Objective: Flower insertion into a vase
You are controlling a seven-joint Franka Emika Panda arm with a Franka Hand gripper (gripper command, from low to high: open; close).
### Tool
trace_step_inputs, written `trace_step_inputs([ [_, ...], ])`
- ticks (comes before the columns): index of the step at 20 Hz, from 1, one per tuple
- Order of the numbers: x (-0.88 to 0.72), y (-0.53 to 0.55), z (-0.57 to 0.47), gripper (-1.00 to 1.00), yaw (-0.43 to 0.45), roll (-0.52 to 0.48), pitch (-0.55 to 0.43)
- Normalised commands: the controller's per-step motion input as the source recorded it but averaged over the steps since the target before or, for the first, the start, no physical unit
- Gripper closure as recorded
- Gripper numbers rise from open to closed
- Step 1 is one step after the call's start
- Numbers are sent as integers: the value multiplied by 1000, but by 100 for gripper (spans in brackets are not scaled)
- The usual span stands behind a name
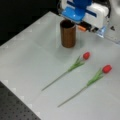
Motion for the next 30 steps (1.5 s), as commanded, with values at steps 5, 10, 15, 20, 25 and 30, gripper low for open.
trace_step_inputs([
  [5, 35, -32, -49, -100, 44, 64, -14],
  [10, 112, -84, -147, -100, 35, 92, -41],
  [15, 112, -85, -145, -100, 22, 101, -36],
  [20, 114, -88, -150, -100, 24, 67, -18],
  [25, 152, -118, -168, -100, 30, 67, -12],
  [30, 175, -109, -169, -100, 17, 80, 11],
])
